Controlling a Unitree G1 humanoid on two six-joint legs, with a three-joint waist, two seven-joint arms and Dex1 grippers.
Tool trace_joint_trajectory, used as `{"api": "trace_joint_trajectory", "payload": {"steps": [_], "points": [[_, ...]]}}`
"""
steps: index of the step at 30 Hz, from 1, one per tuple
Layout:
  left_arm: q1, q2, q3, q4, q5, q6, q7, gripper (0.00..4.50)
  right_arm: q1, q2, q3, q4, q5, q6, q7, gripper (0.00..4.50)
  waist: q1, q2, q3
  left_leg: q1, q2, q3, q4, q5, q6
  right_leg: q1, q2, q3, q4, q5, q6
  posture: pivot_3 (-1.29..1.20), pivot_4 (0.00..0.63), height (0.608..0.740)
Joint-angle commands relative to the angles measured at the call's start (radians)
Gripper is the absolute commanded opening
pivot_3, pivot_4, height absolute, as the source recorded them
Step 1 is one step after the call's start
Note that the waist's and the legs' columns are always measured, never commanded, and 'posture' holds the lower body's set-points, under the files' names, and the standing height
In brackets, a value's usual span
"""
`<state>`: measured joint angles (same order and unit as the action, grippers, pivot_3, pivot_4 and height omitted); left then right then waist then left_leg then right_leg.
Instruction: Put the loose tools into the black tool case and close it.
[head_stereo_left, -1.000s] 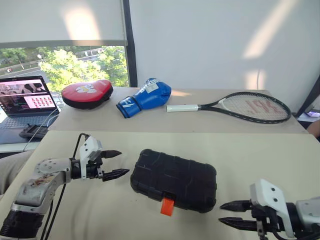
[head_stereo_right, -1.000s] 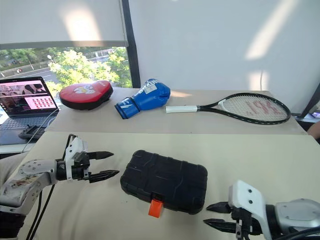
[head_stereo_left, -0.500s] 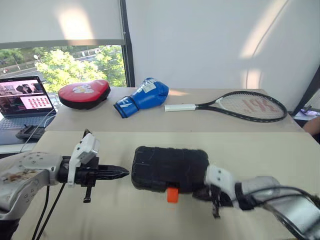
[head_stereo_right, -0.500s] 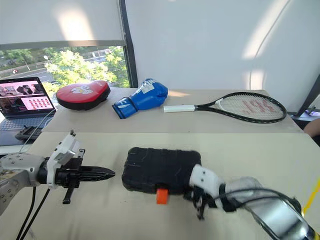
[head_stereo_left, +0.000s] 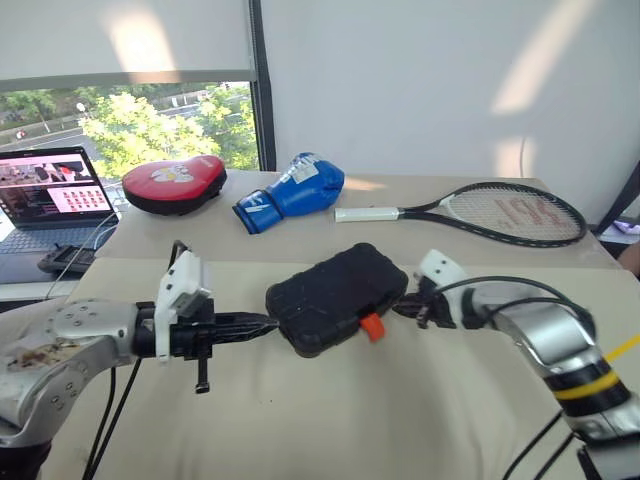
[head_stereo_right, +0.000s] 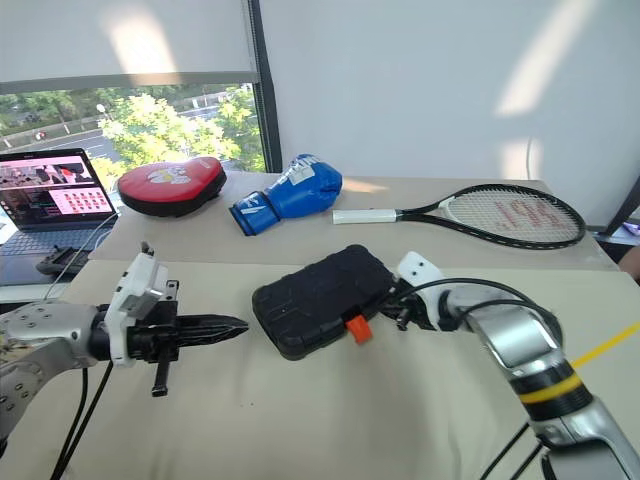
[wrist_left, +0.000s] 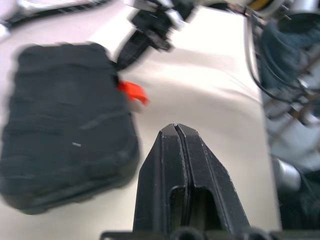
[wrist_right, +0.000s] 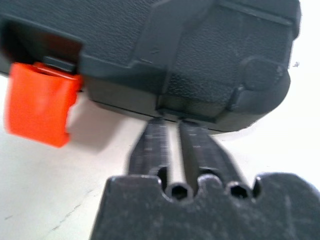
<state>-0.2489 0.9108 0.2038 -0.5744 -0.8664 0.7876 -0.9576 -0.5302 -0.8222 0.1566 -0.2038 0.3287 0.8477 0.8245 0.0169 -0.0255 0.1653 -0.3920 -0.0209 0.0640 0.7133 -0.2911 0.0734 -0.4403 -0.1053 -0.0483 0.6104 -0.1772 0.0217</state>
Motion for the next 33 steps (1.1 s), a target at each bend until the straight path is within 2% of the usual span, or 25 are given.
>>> {"api": "trace_joint_trajectory", "payload": {"steps": [1, 4, 5, 6, 10, 15, 25, 28, 29, 30, 33], "points": [[-0.066, -0.027, -0.054, 0.005, 0.019, -0.019, 0.017, 1.19, 0.075, -0.008, -0.152, -0.203, 0.131, 0.136, -0.007, 2.53, -0.003, 0.000, 0.000, 0.000, 0.000, 0.000, 0.000, 0.000, 0.001, 0.000, 0.000, 0.000, 0.000, 0.000, 0.000, 0.00, 0.150, 0.740], [-0.135, -0.065, -0.143, 0.053, 0.087, -0.053, 0.016, 2.29, 0.151, 0.055, -0.229, -0.353, 0.229, 0.287, -0.082, 3.47, 0.000, 0.000, 0.000, 0.000, 0.000, -0.001, 0.000, -0.001, 0.001, 0.002, -0.001, -0.001, -0.001, 0.000, 0.001, 0.00, 0.150, 0.740], [-0.148, -0.071, -0.165, 0.068, 0.104, -0.060, 0.007, 2.91, 0.157, 0.079, -0.229, -0.369, 0.233, 0.309, -0.111, 3.56, -0.003, 0.000, 0.000, 0.000, 0.000, -0.001, 0.001, -0.001, 0.001, 0.002, -0.001, -0.001, -0.001, 0.000, 0.001, 0.00, 0.150, 0.740], [-0.165, -0.083, -0.199, 0.089, 0.136, -0.075, 0.004, 3.01, 0.163, 0.117, -0.225, -0.381, 0.232, 0.333, -0.154, 3.56, -0.005, 0.000, 0.000, 0.001, -0.001, -0.001, 0.000, -0.001, 0.001, 0.002, -0.001, 0.000, -0.001, 0.000, 0.001, 0.00, 0.150, 0.740], [-0.220, -0.138, -0.324, 0.182, 0.256, -0.123, -0.002, 3.08, 0.174, 0.223, -0.186, -0.396, 0.202, 0.379, -0.288, 3.56, -0.005, 0.000, 0.000, 0.003, -0.002, 0.000, 0.001, -0.001, 0.001, 0.001, -0.001, 0.002, 0.000, 0.000, 0.001, 0.00, 0.150, 0.740], [-0.228, -0.201, -0.410, 0.264, 0.359, -0.157, 0.018, 3.08, 0.167, 0.274, -0.160, -0.373, 0.172, 0.382, -0.370, 3.56, -0.004, 0.000, 0.000, 0.003, -0.002, 0.000, 0.001, 0.000, 0.000, 0.001, 0.000, 0.002, 0.000, 0.000, 0.001, 0.00, 0.150, 0.740], [-0.221, -0.258, -0.451, 0.349, 0.466, -0.211, 0.010, 3.08, 0.145, 0.287, -0.131, -0.334, 0.167, 0.374, -0.390, 3.56, -0.005, 0.000, 0.000, 0.003, -0.003, 0.000, 0.001, -0.001, 0.002, 0.001, 0.000, 0.002, 0.000, 0.000, 0.001, 0.00, 0.150, 0.740], [-0.216, -0.258, -0.448, 0.352, 0.475, -0.220, 0.003, 3.11, 0.133, 0.287, -0.124, -0.322, 0.165, 0.370, -0.387, 2.89, -0.006, 0.000, 0.000, 0.003, -0.003, 0.000, 0.001, -0.002, 0.003, 0.001, -0.001, 0.002, 0.000, 0.000, 0.001, 0.00, 0.150, 0.740], [-0.213, -0.257, -0.447, 0.352, 0.477, -0.221, 0.000, 3.11, 0.130, 0.286, -0.121, -0.321, 0.164, 0.368, -0.386, 2.39, -0.006, 0.000, 0.000, 0.004, -0.003, 0.000, 0.001, -0.002, 0.003, 0.001, -0.001, 0.002, 0.001, 0.000, 0.001, 0.00, 0.150, 0.740], [-0.212, -0.258, -0.446, 0.352, 0.480, -0.222, -0.003, 3.11, 0.128, 0.285, -0.117, -0.319, 0.163, 0.366, -0.384, 2.21, -0.006, 0.000, 0.000, 0.004, -0.003, 0.000, 0.001, -0.002, 0.003, 0.001, -0.001, 0.002, 0.001, 0.000, 0.001, 0.00, 0.150, 0.740], [-0.207, -0.258, -0.444, 0.354, 0.488, -0.224, -0.009, 3.11, 0.120, 0.284, -0.108, -0.312, 0.163, 0.363, -0.379, 1.23, -0.005, 0.000, 0.000, 0.004, -0.003, 0.000, 0.001, -0.002, 0.003, 0.001, -0.001, 0.002, 0.001, 0.000, 0.001, 0.00, 0.150, 0.740]]}}
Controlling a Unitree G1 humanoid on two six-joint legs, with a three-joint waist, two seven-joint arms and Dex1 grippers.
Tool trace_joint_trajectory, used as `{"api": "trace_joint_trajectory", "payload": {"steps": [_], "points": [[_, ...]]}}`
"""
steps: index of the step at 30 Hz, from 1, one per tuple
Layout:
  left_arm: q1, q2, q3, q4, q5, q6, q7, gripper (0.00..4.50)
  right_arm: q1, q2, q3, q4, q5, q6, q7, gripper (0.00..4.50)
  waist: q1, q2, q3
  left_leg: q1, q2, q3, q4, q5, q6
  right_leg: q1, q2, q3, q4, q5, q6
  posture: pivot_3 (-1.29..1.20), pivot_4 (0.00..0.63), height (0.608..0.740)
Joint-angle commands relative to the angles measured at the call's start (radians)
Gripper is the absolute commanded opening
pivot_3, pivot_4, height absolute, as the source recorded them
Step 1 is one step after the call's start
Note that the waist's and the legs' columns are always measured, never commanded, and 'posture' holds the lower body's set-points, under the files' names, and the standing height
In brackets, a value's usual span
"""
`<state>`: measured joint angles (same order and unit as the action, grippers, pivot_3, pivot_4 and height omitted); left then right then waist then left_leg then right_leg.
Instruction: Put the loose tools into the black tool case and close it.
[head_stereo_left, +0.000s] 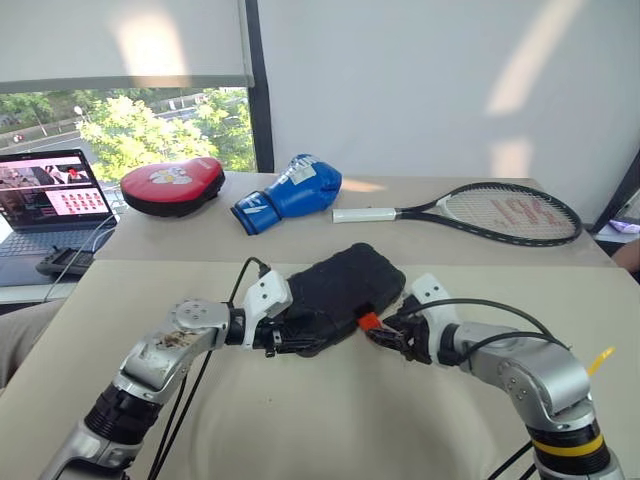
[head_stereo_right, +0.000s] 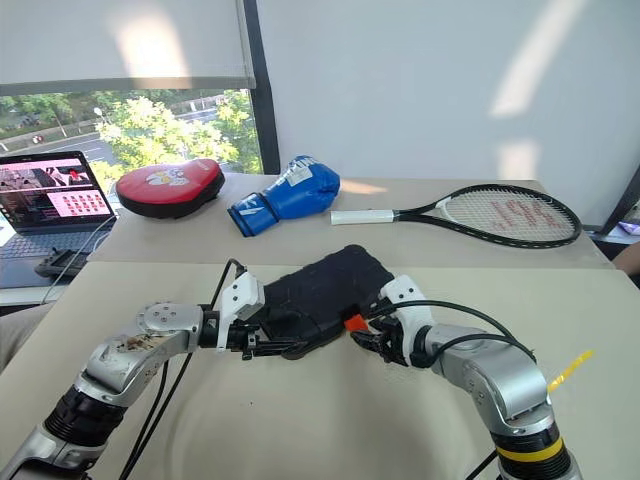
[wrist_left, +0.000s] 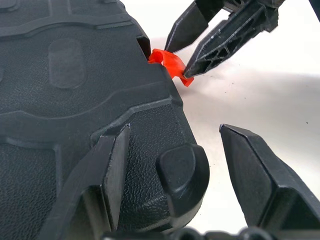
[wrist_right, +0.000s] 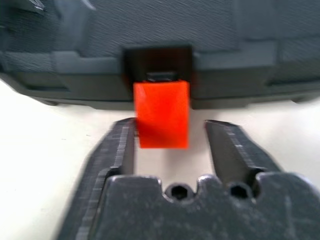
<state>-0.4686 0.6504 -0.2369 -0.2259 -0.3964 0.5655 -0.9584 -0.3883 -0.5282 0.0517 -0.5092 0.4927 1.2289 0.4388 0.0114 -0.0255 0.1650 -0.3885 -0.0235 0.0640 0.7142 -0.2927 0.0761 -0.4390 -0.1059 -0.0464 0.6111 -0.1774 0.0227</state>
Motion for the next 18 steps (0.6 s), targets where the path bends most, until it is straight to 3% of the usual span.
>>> {"api": "trace_joint_trajectory", "payload": {"steps": [1, 18], "points": [[0.015, 0.002, -0.004, 0.007, 0.021, -0.004, -0.009, 3.11, -0.025, -0.012, 0.002, -0.005, -0.001, -0.020, 0.010, 1.18, 0.000, 0.000, 0.000, 0.000, 0.000, 0.000, 0.000, 0.000, 0.000, 0.000, 0.000, 0.000, 0.000, 0.000, 0.000, 0.00, 0.150, 0.740], [0.032, -0.001, -0.015, 0.016, 0.051, -0.006, -0.027, 3.11, -0.076, 0.009, 0.007, 0.052, -0.021, -0.123, 0.034, 1.18, -0.005, 0.000, 0.000, 0.001, 0.000, 0.000, 0.000, -0.001, 0.001, 0.000, 0.000, 0.000, 0.001, 0.000, 0.000, 0.00, 0.150, 0.740]]}}
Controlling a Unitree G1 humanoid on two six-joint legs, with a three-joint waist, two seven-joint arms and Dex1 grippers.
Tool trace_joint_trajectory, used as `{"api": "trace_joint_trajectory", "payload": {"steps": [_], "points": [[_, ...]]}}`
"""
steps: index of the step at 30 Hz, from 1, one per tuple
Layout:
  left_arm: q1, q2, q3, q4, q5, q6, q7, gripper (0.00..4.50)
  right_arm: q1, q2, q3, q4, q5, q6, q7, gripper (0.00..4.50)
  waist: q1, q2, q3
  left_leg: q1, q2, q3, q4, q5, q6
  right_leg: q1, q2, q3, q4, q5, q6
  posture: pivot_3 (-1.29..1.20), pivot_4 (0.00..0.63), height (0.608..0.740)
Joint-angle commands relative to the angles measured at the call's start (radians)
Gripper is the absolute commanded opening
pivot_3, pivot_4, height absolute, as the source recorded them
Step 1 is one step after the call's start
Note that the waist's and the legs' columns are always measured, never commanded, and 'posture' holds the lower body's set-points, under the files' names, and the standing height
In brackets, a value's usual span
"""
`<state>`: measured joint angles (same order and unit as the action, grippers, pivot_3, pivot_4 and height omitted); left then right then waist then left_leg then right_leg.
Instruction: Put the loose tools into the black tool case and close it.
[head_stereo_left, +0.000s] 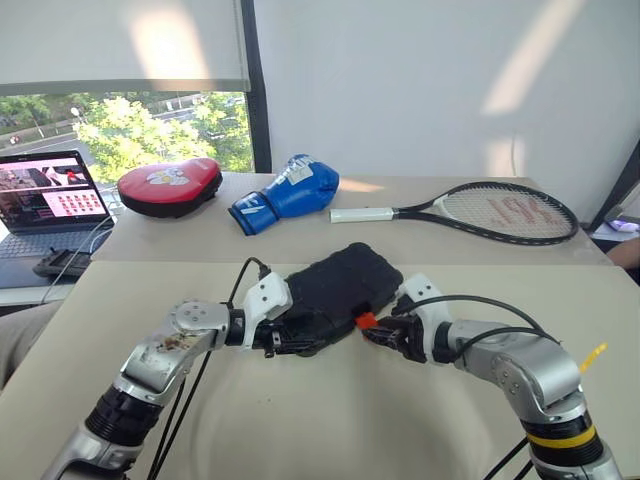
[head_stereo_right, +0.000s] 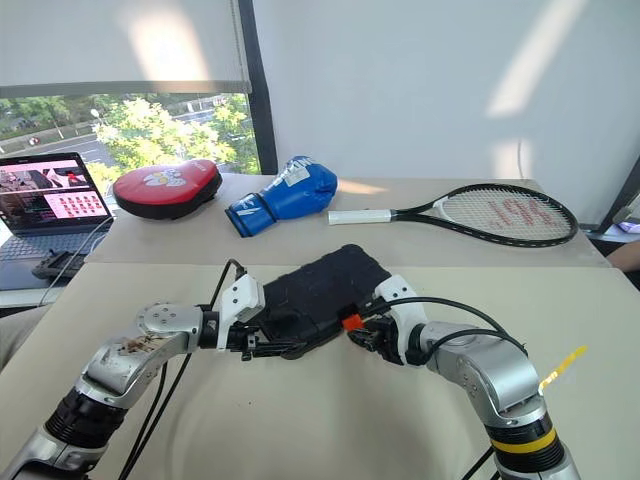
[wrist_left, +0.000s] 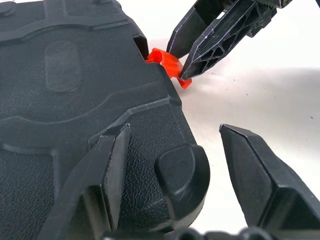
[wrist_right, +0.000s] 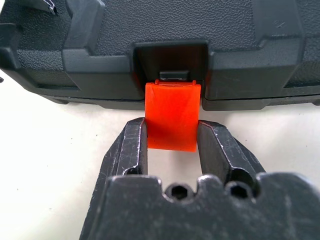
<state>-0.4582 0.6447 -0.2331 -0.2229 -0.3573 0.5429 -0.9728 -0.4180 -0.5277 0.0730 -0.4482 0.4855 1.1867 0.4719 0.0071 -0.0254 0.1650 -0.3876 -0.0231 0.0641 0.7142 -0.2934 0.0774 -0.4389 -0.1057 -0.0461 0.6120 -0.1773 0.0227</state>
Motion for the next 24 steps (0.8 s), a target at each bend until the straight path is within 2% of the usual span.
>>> {"api": "trace_joint_trajectory", "payload": {"steps": [1, 11, 24], "points": [[0.022, 0.005, -0.020, 0.013, 0.015, 0.017, -0.014, 3.11, -0.049, 0.010, -0.008, 0.005, -0.023, -0.098, 0.004, 1.18, -0.002, 0.000, 0.000, 0.000, 0.000, 0.000, 0.000, 0.000, 0.000, 0.000, 0.000, 0.000, 0.000, 0.000, 0.000, 0.00, 0.150, 0.740], [0.029, 0.013, -0.023, 0.001, 0.025, 0.024, -0.021, 3.11, -0.076, 0.044, -0.017, 0.086, -0.040, -0.205, 0.030, 1.18, -0.015, 0.000, 0.000, 0.001, 0.001, 0.000, 0.000, -0.001, 0.001, 0.000, 0.001, 0.001, 0.001, 0.000, 0.000, 0.00, 0.150, 0.740], [0.032, 0.014, -0.029, -0.002, 0.029, 0.043, -0.023, 3.11, -0.131, -0.015, 0.055, 0.136, -0.103, -0.274, 0.114, 1.18, -0.019, 0.000, 0.000, 0.001, 0.001, 0.000, 0.000, 0.000, 0.000, 0.000, 0.001, 0.001, 0.000, 0.000, 0.000, 0.00, 0.150, 0.740]]}}
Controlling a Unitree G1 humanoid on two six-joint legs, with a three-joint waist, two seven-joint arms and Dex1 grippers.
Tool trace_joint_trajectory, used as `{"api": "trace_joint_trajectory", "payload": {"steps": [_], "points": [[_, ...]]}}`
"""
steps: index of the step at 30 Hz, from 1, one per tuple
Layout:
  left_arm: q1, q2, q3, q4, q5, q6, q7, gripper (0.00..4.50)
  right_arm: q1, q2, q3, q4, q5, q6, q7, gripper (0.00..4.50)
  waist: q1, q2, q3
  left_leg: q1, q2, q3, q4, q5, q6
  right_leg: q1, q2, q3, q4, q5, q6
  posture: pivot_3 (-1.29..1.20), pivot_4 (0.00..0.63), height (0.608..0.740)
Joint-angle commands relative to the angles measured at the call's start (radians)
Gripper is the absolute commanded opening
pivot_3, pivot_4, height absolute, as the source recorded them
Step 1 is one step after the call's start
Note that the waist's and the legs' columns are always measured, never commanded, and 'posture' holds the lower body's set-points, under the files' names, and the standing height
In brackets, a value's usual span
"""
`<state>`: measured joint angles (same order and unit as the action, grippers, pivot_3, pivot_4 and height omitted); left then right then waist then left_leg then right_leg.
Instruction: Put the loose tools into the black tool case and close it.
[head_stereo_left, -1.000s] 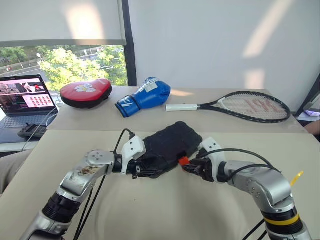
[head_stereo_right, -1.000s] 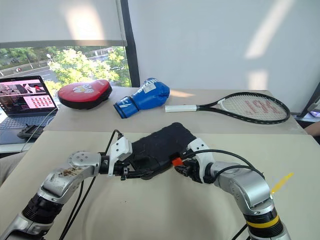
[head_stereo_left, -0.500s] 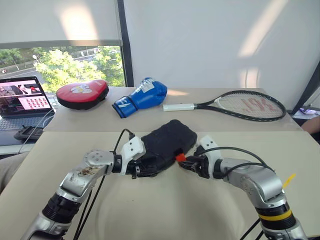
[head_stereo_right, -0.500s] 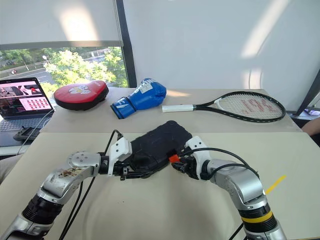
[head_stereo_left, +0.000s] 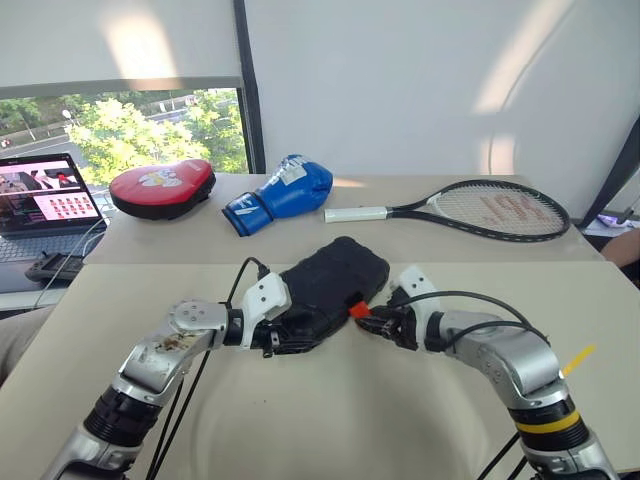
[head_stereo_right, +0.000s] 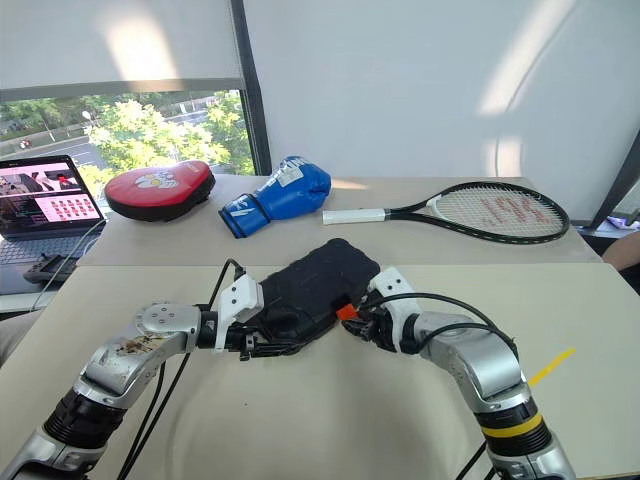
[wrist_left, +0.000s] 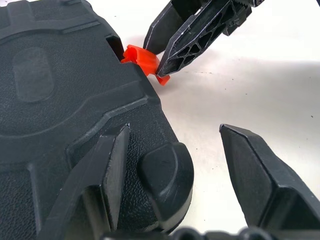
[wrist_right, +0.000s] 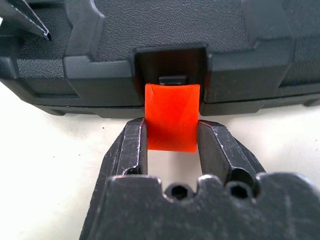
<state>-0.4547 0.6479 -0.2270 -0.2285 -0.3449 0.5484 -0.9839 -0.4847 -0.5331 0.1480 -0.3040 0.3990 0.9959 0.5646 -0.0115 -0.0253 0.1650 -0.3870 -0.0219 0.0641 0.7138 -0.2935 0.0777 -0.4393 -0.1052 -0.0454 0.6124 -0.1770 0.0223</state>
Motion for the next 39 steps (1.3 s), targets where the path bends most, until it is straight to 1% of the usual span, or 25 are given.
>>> {"api": "trace_joint_trajectory", "payload": {"steps": [1, 9, 10, 11, 12, 13, 15, 16, 17, 18, 19, 20, 21, 23, 24, 25, 26, 27, 28, 29, 34, 36, 39], "points": [[0.030, 0.012, -0.034, 0.001, 0.016, 0.039, -0.011, 3.11, -0.070, -0.011, -0.017, -0.001, -0.020, -0.087, 0.027, 1.18, 0.000, 0.000, 0.000, 0.000, 0.000, 0.000, 0.000, 0.000, 0.000, 0.000, 0.000, 0.000, 0.000, 0.000, 0.000, 0.00, 0.150, 0.740], [0.043, 0.016, -0.030, -0.017, 0.017, 0.050, -0.002, 3.11, -0.123, 0.003, 0.020, 0.091, -0.043, -0.110, 0.075, 1.18, -0.003, 0.000, 0.000, 0.000, 0.000, 0.000, 0.000, 0.000, 0.000, 0.000, 0.000, 0.000, 0.000, 0.000, 0.000, 0.00, 0.150, 0.740], [0.045, 0.016, -0.029, -0.019, 0.017, 0.053, 0.000, 3.11, -0.135, 0.016, 0.023, 0.126, -0.053, -0.123, 0.072, 1.98, -0.003, 0.000, 0.000, 0.000, 0.000, 0.000, 0.000, 0.000, 0.000, 0.000, 0.000, 0.000, 0.000, 0.000, 0.000, 0.00, 0.150, 0.740], [0.046, 0.016, -0.028, -0.021, 0.017, 0.055, 0.001, 3.11, -0.142, 0.024, 0.024, 0.151, -0.061, -0.133, 0.069, 2.19, -0.006, 0.000, 0.000, 0.000, 0.000, 0.000, 0.000, 0.000, 0.000, 0.000, 0.000, 0.000, 0.000, 0.000, 0.000, 0.00, 0.150, 0.740], [0.047, 0.016, -0.027, -0.023, 0.017, 0.057, 0.001, 3.11, -0.148, 0.028, 0.028, 0.172, -0.072, -0.146, 0.070, 2.55, -0.005, 0.000, 0.000, 0.001, 0.001, 0.000, 0.000, 0.000, 0.000, 0.000, 0.000, 0.001, 0.000, 0.000, 0.000, 0.00, 0.150, 0.740], [0.047, 0.015, -0.026, -0.023, 0.017, 0.059, 0.004, 3.11, -0.146, 0.033, 0.018, 0.179, -0.072, -0.146, 0.064, 2.80, -0.005, 0.000, 0.000, 0.001, 0.001, 0.000, -0.001, 0.000, 0.000, 0.001, 0.000, 0.001, 0.000, 0.000, 0.000, 0.00, 0.150, 0.740], [0.050, 0.015, -0.023, -0.027, 0.016, 0.062, 0.006, 3.11, -0.138, 0.031, -0.001, 0.166, -0.060, -0.133, 0.070, 3.44, -0.004, 0.000, 0.000, 0.002, 0.001, 0.000, -0.001, 0.000, 0.000, 0.001, 0.000, 0.001, 0.000, 0.000, 0.000, 0.00, 0.150, 0.740], [0.051, 0.015, -0.022, -0.029, 0.016, 0.062, 0.008, 3.11, -0.123, 0.003, -0.011, 0.131, -0.047, -0.117, 0.092, 3.86, -0.004, 0.000, 0.000, 0.002, 0.001, 0.000, -0.001, 0.000, 0.000, 0.001, 0.000, 0.001, 0.000, 0.000, 0.000, 0.00, 0.150, 0.740], [0.052, 0.014, -0.019, -0.029, 0.016, 0.063, 0.011, 3.11, -0.106, -0.031, -0.031, 0.093, -0.025, -0.086, 0.114, 3.86, -0.002, 0.001, 0.000, 0.001, 0.001, 0.000, -0.001, 0.000, 0.000, 0.001, 0.000, 0.001, 0.000, 0.000, 0.000, 0.00, 0.150, 0.740], [0.052, 0.013, -0.018, -0.028, 0.016, 0.063, 0.013, 3.11, -0.094, -0.055, -0.046, 0.067, -0.010, -0.064, 0.128, 3.45, 0.000, 0.001, -0.001, 0.001, 0.001, 0.000, -0.001, 0.000, -0.001, 0.000, -0.001, 0.001, 0.000, 0.000, 0.000, 0.00, 0.150, 0.740], [0.053, 0.013, -0.017, -0.028, 0.017, 0.063, 0.013, 3.11, -0.080, -0.084, -0.057, 0.040, 0.008, -0.043, 0.145, 3.27, 0.002, 0.002, -0.001, 0.001, 0.001, 0.000, -0.001, 0.000, -0.001, 0.000, -0.001, 0.001, 0.000, 0.000, 0.000, 0.00, 0.150, 0.740], [0.054, 0.014, -0.016, -0.028, 0.017, 0.063, 0.013, 3.11, -0.072, -0.099, -0.063, 0.024, 0.020, -0.028, 0.154, 2.98, 0.003, 0.002, -0.001, 0.001, 0.001, 0.000, -0.001, 0.001, -0.001, 0.001, -0.001, 0.000, -0.001, 0.000, 0.000, 0.00, 0.150, 0.740], [0.055, 0.014, -0.016, -0.028, 0.017, 0.062, 0.012, 3.11, -0.059, -0.122, -0.069, 0.001, 0.042, -0.007, 0.172, 2.55, 0.004, 0.002, -0.001, 0.000, 0.001, 0.000, -0.001, 0.001, -0.001, 0.000, -0.002, 0.000, -0.002, 0.000, 0.000, 0.00, 0.150, 0.740], [0.055, 0.015, -0.015, -0.027, 0.018, 0.060, 0.011, 3.11, -0.053, -0.144, -0.070, -0.015, 0.068, 0.026, 0.189, 1.85, 0.007, 0.002, -0.001, 0.000, 0.001, 0.000, -0.001, 0.000, 0.000, 0.001, -0.002, 0.000, -0.002, 0.000, 0.000, 0.00, 0.150, 0.740], [0.055, 0.015, -0.014, -0.026, 0.018, 0.060, 0.011, 3.11, -0.054, -0.150, -0.067, -0.018, 0.075, 0.037, 0.194, 1.56, 0.006, 0.002, -0.001, 0.000, 0.001, 0.000, -0.001, -0.001, 0.000, 0.001, -0.002, 0.000, -0.002, 0.000, 0.000, 0.00, 0.150, 0.740], [0.055, 0.015, -0.015, -0.025, 0.019, 0.058, 0.011, 3.11, -0.060, -0.148, -0.060, -0.010, 0.074, 0.041, 0.192, 1.14, 0.006, 0.002, -0.001, 0.001, 0.001, 0.000, -0.001, -0.003, 0.004, 0.001, -0.003, 0.001, -0.002, 0.000, 0.000, 0.00, 0.150, 0.740], [0.054, 0.014, -0.016, -0.023, 0.020, 0.057, 0.010, 3.11, -0.068, -0.145, -0.050, 0.002, 0.071, 0.043, 0.190, 0.95, 0.006, 0.002, -0.001, 0.001, 0.001, 0.000, -0.001, -0.003, 0.005, 0.001, -0.003, 0.001, -0.002, 0.000, 0.000, 0.00, 0.150, 0.740], [0.053, 0.014, -0.017, -0.022, 0.021, 0.057, 0.010, 3.11, -0.083, -0.137, -0.026, 0.023, 0.058, 0.037, 0.190, 0.49, 0.006, 0.002, -0.001, 0.001, 0.001, 0.000, -0.001, -0.003, 0.005, 0.001, -0.003, 0.001, -0.002, 0.000, 0.000, 0.00, 0.150, 0.740], [0.052, 0.014, -0.018, -0.022, 0.021, 0.056, 0.010, 3.11, -0.104, -0.120, -0.002, 0.053, 0.043, 0.030, 0.187, 0.17, 0.006, 0.002, -0.001, 0.001, 0.001, 0.000, -0.001, -0.003, 0.005, 0.001, -0.003, 0.001, -0.001, 0.000, 0.000, 0.00, 0.150, 0.740], [0.052, 0.014, -0.018, -0.020, 0.022, 0.055, 0.009, 3.11, -0.127, -0.102, 0.023, 0.085, 0.029, 0.024, 0.183, 0.02, 0.005, 0.002, -0.001, 0.001, 0.001, 0.000, -0.001, -0.003, 0.005, 0.001, -0.003, 0.001, -0.001, 0.000, 0.000, 0.00, 0.150, 0.740], [0.051, 0.015, -0.018, -0.019, 0.023, 0.055, 0.011, 3.11, -0.240, -0.023, 0.117, 0.268, -0.051, -0.045, 0.191, 0.02, 0.002, 0.002, -0.001, 0.002, 0.001, 0.000, -0.001, -0.002, 0.003, 0.001, -0.002, 0.001, -0.001, 0.000, 0.000, 0.00, 0.150, 0.740], [0.052, 0.013, -0.018, -0.020, 0.023, 0.056, 0.013, 3.11, -0.276, 0.005, 0.139, 0.336, -0.076, -0.075, 0.199, 0.02, -0.001, 0.002, -0.001, 0.002, 0.000, 0.000, -0.001, 0.001, -0.001, 0.001, -0.002, 0.000, -0.001, 0.000, 0.000, 0.00, 0.150, 0.740], [0.065, 0.011, -0.019, -0.031, 0.022, 0.057, 0.020, 3.11, -0.326, 0.051, 0.157, 0.418, -0.103, -0.124, 0.216, 0.02, -0.007, 0.002, -0.001, 0.002, 0.000, 0.001, -0.001, 0.000, -0.001, 0.001, -0.002, 0.001, -0.001, 0.000, -0.001, 0.00, 0.150, 0.740]]}}
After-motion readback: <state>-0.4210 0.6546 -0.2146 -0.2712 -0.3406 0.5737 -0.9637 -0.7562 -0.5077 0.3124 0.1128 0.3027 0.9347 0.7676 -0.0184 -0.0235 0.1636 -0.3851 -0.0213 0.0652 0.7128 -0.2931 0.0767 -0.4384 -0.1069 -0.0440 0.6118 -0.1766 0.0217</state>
